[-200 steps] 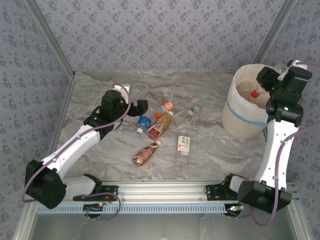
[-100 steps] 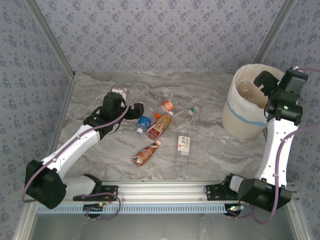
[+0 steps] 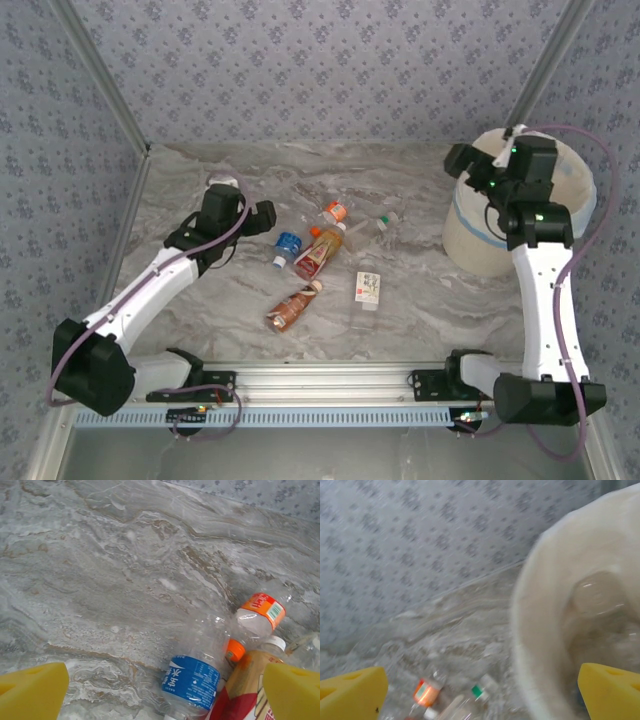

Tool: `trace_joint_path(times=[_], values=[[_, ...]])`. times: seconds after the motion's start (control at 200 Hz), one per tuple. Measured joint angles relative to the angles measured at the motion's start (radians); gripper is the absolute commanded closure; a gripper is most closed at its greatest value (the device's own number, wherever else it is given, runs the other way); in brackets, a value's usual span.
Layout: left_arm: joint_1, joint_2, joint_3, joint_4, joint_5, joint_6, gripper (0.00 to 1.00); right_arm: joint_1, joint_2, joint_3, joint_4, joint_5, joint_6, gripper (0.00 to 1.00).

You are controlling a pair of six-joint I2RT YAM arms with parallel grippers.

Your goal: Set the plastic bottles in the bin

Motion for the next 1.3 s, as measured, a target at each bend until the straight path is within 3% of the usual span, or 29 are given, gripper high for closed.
trace_joint_path(times=[0.44,0.63,0.879,1.299], values=[[0.05,0.002,-0.04,-0.012,-0.024,-0.097,0.01,0.413,0.002,-0.193,-0.09,0.156,0.122,0.0],[0.061,0.004,-0.059,0.006,-0.024,-0.131,0.01,0.512,0.072,-0.314,-0.12,0.169,0.204,0.0],[0.064,0.005,-0.064,0.013,-0.024,-0.153,0.01,0.646,0.226,-0.329,-0.157,0.176,0.275,0.0],[0.064,0.013,-0.065,0.013,-0.024,-0.161,0.0,0.765,0.49,-0.382,-0.115,0.124,0.359,0.02]])
